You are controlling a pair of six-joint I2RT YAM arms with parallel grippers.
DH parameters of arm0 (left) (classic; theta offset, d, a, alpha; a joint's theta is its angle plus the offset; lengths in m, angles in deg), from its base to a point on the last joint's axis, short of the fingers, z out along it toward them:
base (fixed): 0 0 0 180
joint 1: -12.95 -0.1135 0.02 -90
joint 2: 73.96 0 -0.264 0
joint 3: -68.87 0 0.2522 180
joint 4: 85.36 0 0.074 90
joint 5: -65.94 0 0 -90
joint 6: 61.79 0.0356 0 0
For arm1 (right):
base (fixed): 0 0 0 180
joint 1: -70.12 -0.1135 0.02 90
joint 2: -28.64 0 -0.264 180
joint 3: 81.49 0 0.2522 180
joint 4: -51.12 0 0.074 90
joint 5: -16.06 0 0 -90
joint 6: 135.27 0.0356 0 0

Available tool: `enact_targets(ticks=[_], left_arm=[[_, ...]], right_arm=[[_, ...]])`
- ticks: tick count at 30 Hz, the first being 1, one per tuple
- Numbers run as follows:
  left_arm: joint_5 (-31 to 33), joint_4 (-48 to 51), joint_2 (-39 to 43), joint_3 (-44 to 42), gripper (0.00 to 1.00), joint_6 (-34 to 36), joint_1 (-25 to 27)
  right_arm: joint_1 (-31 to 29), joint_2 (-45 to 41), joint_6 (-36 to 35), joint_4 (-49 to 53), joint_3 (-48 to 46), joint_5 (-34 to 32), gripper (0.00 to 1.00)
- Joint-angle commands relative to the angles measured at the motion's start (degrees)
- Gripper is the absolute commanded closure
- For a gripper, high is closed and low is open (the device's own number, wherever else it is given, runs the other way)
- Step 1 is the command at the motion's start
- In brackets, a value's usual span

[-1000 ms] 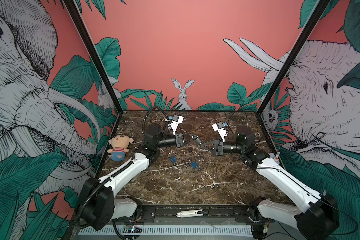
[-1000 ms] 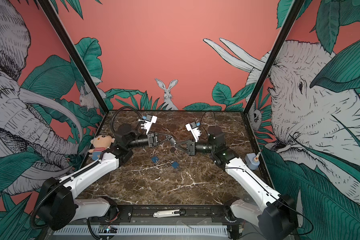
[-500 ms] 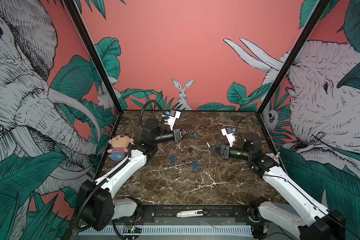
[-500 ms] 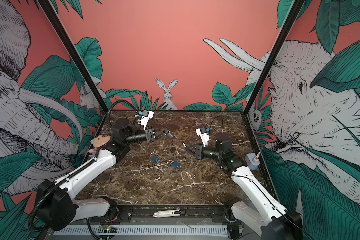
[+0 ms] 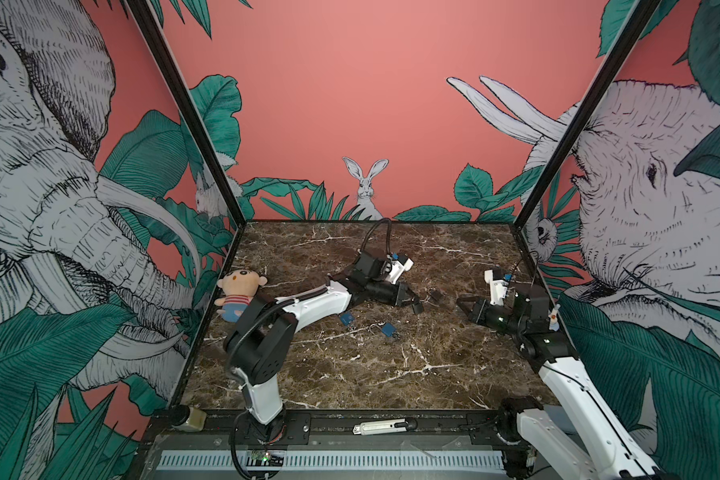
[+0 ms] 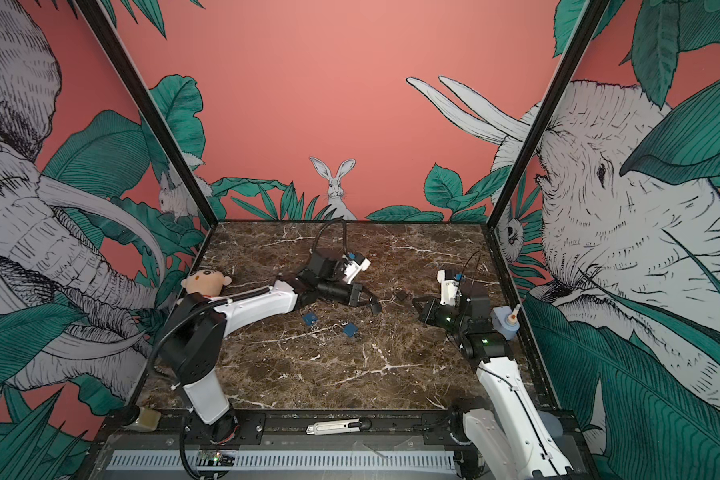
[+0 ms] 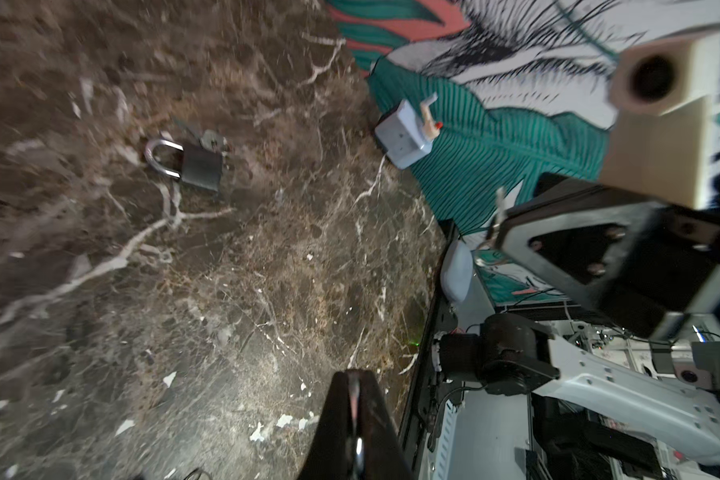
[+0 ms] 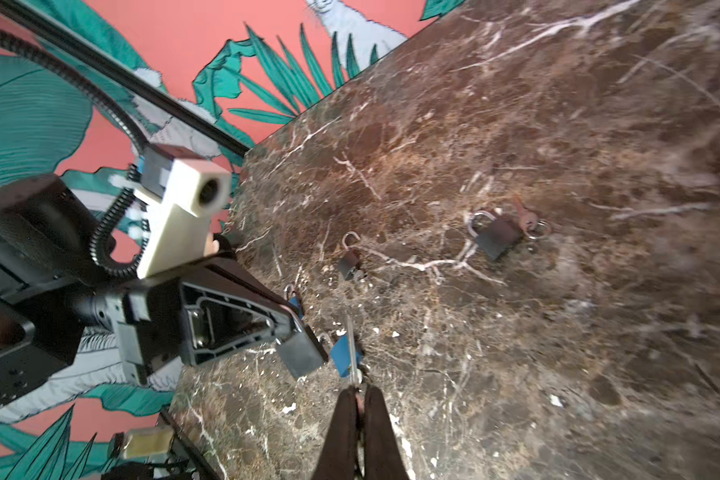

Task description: Lock with the key

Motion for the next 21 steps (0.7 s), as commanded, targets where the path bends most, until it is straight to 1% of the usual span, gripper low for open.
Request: enact_targets(ticks=[1,5,11,15,21], left_arm=[[1.3,1.4,-3.2,4.8,1.0,0.6,2.6],[1.8,2.4,-9.5,10.1,1.0,0.4,4.9],[0.7,4.1,-17.7,17.1,1.0,0.0,6.4],[0.9,5.9,-21.4,20.5,1.0,0.0,6.8],[1.8,6.8,-24.9,23.1,1.0,-0.8,7.2]], right_arm=[[2.9,-0.6,-1.0,2.6,-0.1,-0.7,1.0],[5.2,-0.1,-2.3,2.9,0.3,0.6,1.0],[5.4,0.9,-4.5,4.5,1.3,1.2,1.0],[5.4,0.2,-5.4,5.0,1.0,1.2,1.0],[5.4,1.3,-6.4,5.0,0.9,1.7,1.0]])
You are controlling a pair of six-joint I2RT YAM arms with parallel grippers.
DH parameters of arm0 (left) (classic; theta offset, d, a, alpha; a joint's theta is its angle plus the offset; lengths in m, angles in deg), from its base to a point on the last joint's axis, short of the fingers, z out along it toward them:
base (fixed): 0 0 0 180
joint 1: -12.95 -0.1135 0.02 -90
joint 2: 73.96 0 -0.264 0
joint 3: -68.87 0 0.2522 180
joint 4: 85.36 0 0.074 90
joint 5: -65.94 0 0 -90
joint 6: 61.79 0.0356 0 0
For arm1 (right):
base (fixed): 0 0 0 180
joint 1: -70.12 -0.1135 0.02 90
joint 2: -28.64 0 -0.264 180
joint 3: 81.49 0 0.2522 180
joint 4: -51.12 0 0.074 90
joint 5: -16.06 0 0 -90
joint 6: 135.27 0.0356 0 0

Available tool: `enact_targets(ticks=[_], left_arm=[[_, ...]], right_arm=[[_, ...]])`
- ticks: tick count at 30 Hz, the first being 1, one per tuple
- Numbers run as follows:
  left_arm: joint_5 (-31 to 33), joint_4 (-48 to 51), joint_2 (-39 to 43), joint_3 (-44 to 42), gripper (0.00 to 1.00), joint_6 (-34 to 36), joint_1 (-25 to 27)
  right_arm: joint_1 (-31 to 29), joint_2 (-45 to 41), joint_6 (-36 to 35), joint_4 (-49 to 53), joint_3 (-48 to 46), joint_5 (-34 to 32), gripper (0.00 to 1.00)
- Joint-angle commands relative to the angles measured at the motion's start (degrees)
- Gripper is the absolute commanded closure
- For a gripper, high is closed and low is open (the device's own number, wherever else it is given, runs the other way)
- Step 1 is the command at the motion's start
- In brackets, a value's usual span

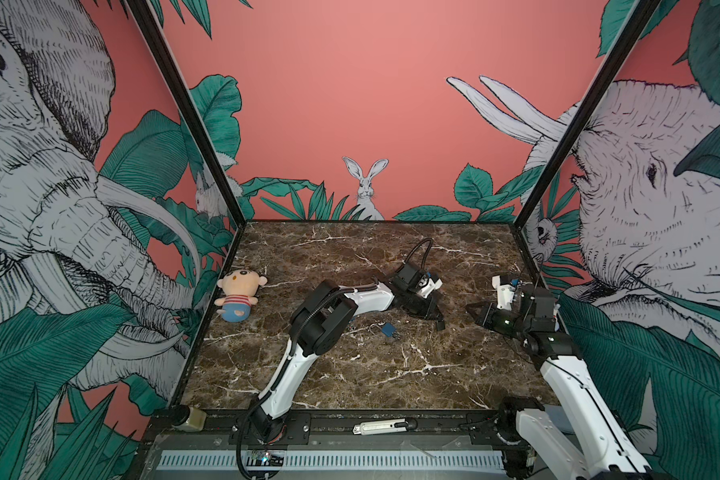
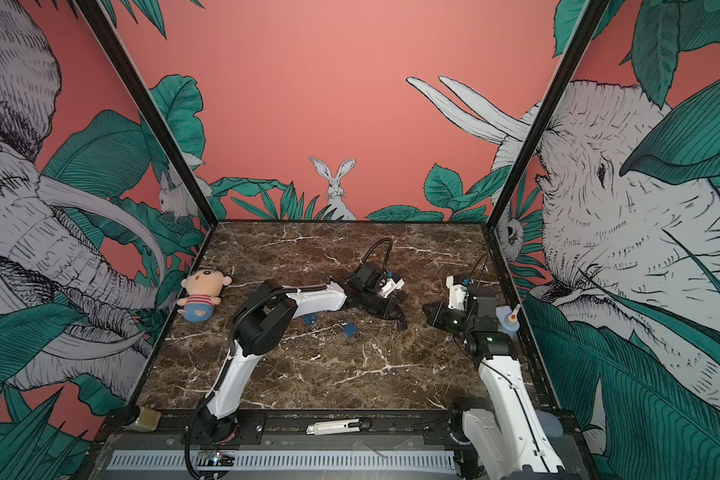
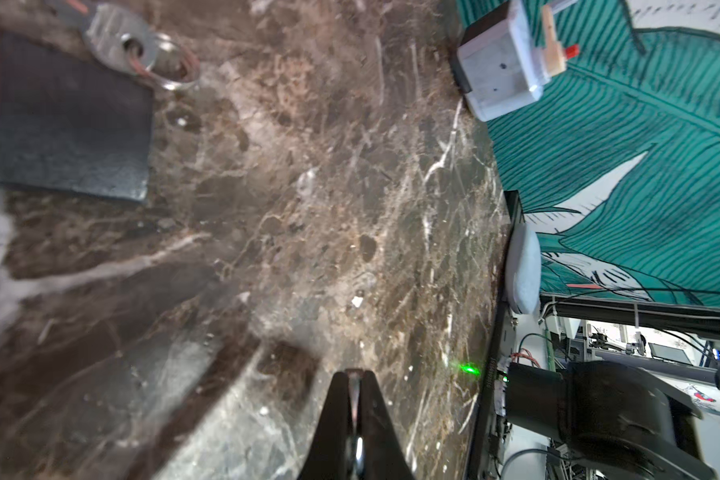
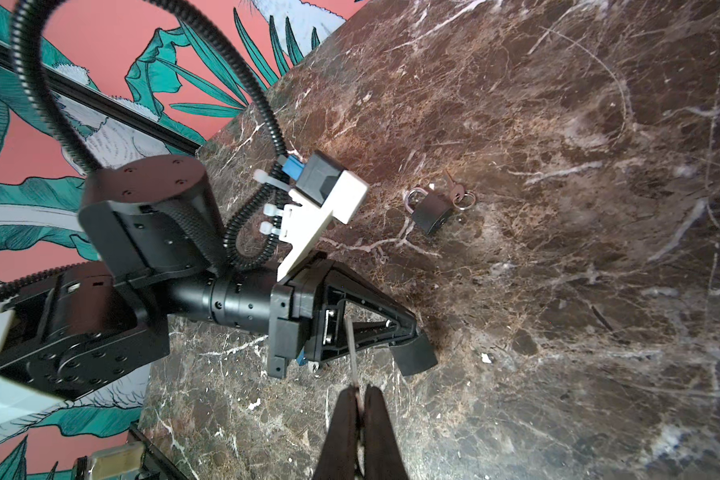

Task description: Lock with the key

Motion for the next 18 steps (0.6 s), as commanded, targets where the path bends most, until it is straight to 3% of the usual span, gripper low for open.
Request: enact_targets(ticks=[1,9,14,18], left_arm=[[0.2,1.4,-0.2,2.7,1.0,-0.5,0.8],[0.4,1.8,-2.4,4.4,1.0,-1.1,1.2],[2.4,4.1,-2.1,5.1,0.77,0.4,1.2],[4.1,5.8,-1.2,5.4,0.71,1.6,1.2]], right_arm=[[0.2,0.6,-1.7,-0.5,1.0,0.9,1.0],[0.2,1.1,-2.5,1.2,1.6,0.5,1.0],[0.2,0.5,-2.8,2.0,1.0,-1.3,1.0],[0.1,1.2,-3.3,3.2,1.2,-2.7,1.0]])
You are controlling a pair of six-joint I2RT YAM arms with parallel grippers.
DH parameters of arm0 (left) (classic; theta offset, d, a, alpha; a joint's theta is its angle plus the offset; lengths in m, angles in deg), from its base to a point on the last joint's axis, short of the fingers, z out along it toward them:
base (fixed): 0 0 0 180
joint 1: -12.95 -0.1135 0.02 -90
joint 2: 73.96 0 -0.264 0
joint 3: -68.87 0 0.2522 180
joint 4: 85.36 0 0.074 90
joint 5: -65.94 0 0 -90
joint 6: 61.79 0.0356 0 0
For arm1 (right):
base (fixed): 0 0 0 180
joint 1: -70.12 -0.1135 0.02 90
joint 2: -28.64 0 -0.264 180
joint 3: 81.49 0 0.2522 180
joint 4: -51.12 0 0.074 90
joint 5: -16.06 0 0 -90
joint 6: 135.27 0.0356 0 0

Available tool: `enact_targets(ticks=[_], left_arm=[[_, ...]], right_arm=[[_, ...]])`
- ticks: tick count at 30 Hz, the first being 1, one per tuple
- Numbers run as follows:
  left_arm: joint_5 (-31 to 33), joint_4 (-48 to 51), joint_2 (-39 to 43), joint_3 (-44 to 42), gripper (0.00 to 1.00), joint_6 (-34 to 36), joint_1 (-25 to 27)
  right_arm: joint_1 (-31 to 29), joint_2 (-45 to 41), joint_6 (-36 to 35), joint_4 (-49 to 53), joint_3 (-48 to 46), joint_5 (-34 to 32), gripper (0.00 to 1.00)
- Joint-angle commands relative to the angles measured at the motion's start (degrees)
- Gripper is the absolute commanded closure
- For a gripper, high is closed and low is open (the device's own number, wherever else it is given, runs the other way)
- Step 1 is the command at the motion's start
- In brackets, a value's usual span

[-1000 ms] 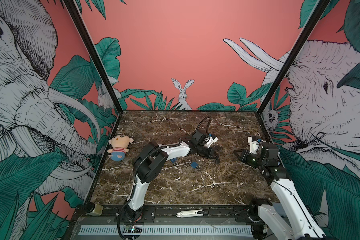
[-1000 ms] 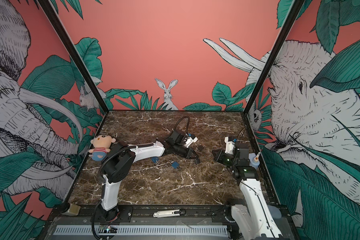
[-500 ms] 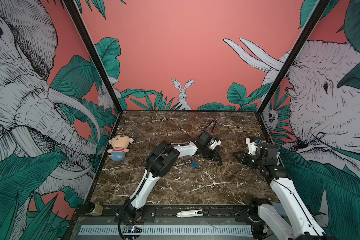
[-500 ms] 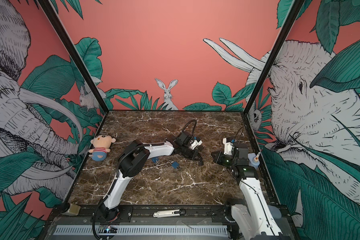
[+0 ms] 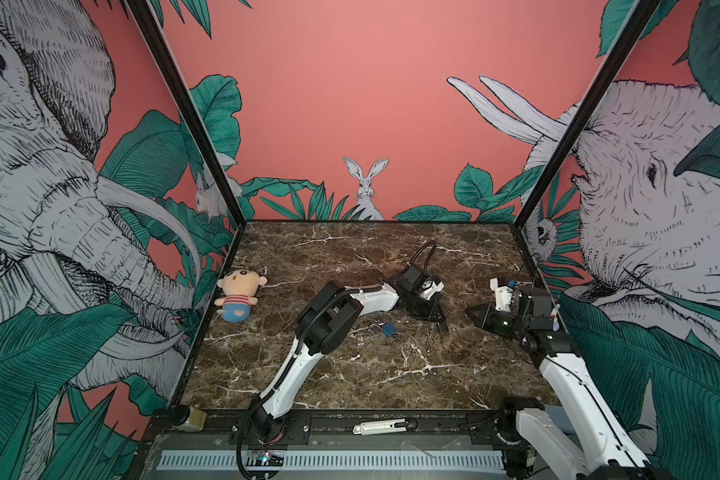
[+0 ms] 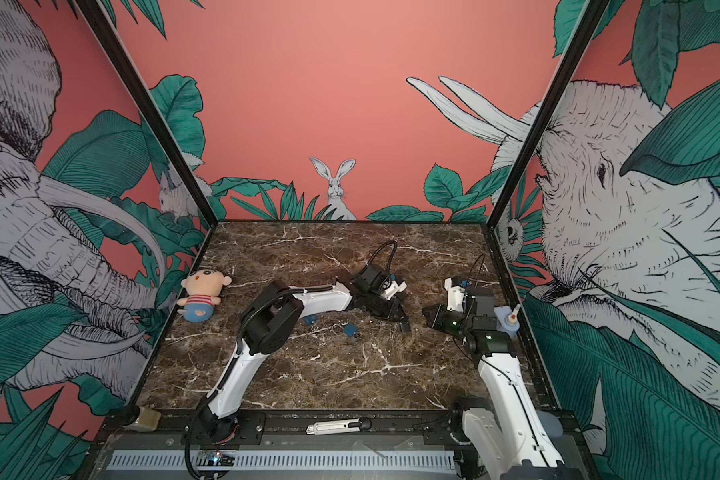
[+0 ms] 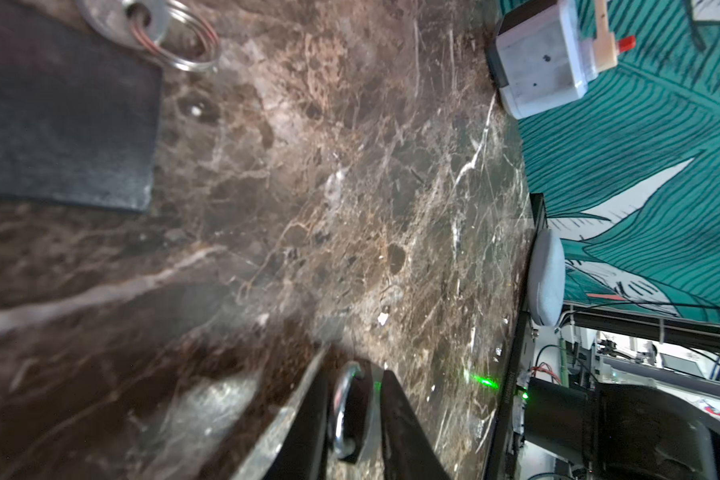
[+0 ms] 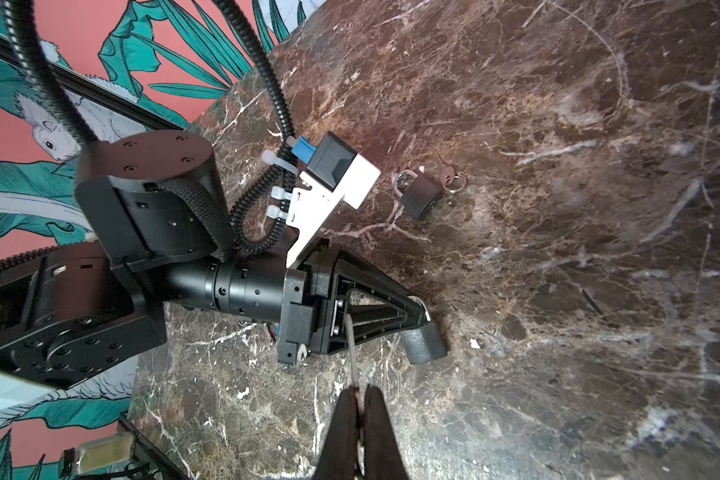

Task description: Lock with the key

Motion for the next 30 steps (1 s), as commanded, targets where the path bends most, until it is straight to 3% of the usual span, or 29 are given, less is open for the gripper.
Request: enact_targets(ticks=[1,6,13,30], left_arm=[[2.4,2.9,1.9,1.4,0.69,2.0,0.2],[6.8,3.7,5.2,-0.5,0.63,3.7,-0.2],[8.7,1.2,12.9,-6.5,0.62,3.4,-2.8],[13.6,-4.5,43.0,-26.7,0.62,4.5,-9.5]], right_arm=[[0.1,0.1,-1.6,1.1,1.3,-2.2,1.0],[0.0,0.0,-2.7,3.9,1.5,-4.6,1.0],[-2.3,1.1,-2.1,4.7,0.7,-7.5,1.0],[-12.4,16.0,-2.8,-2.1,0.2,-18.5,1.0]])
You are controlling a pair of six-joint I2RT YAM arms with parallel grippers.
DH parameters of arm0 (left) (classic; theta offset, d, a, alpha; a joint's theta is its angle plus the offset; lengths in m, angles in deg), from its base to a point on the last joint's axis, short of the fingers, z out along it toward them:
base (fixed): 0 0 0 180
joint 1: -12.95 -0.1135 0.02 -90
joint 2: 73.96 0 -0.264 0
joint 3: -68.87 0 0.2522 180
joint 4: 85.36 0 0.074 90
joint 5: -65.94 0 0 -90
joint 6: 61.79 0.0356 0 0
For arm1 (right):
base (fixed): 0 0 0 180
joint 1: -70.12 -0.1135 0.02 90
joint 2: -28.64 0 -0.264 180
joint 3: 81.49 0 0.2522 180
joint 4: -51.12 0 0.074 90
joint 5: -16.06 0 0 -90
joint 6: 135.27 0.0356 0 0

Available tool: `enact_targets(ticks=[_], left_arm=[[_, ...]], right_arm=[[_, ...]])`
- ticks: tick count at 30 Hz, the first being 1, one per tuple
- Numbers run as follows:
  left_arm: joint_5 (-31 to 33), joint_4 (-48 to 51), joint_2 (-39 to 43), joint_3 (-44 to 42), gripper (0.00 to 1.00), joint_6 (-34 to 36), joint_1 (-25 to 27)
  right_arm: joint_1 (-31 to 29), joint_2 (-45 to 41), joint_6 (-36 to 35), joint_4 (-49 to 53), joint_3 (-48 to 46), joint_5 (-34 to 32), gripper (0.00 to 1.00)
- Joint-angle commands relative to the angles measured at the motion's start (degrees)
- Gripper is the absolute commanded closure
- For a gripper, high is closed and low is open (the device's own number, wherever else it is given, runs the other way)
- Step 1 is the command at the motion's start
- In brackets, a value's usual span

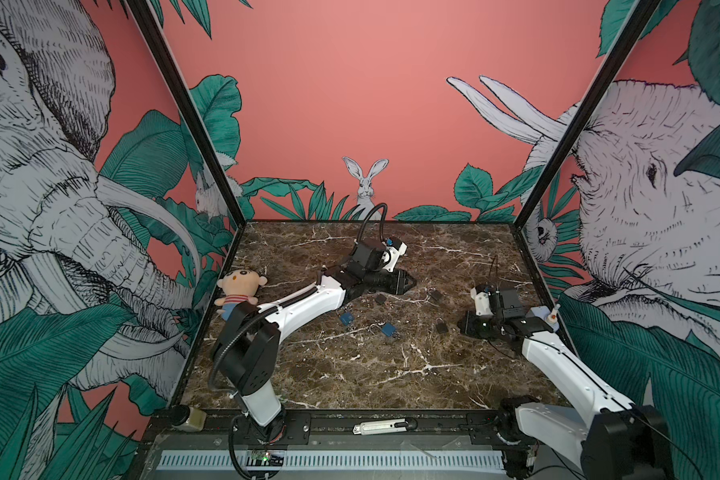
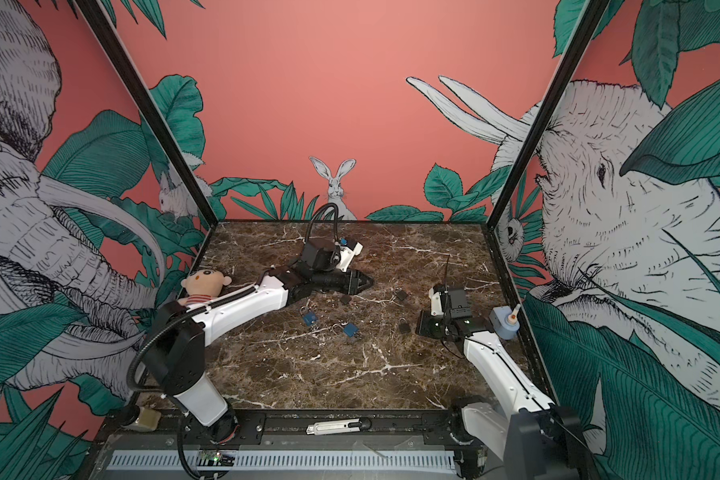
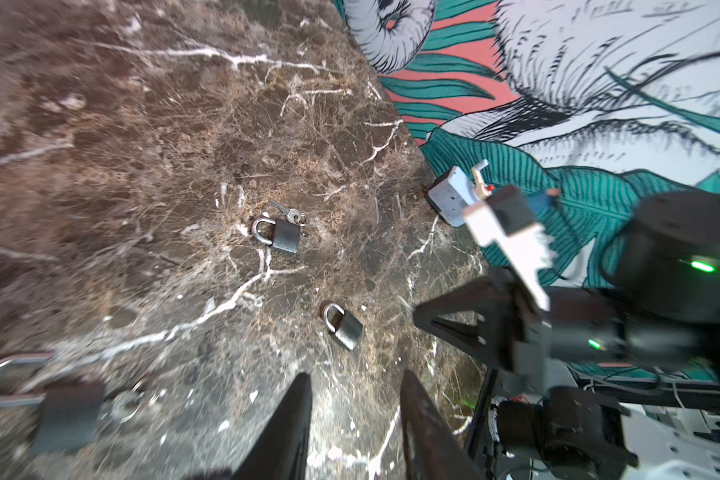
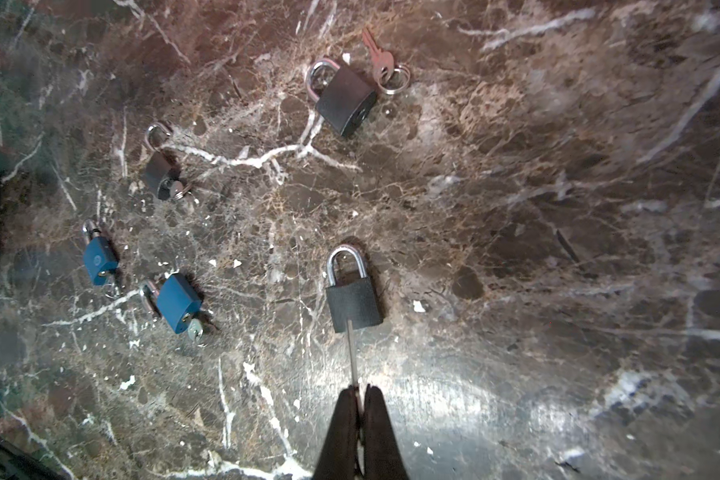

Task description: Lock with the key

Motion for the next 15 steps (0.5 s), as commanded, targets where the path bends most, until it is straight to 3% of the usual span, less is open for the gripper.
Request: enact_targets(ticks=[1,6,15], left_arm=[[2.6,-1.4,6.1,-3.8,0.62,1.8,-0.8],[8.1,0.0,13.0,-8.3,0.59,4.9,-1.4],[8.1,1.4,14.1,-9.7,0.59,5.5,-1.8]], right_arm=[[-1.6,2.7,-1.2,-2.5,0.4,-4.2,1.0],[-3.7,7.2,-1.7,-4.6,1.0,-6.9,1.0],[-5.2,13.4,-2.5,-7.2,2.5,-8.8,1.0]])
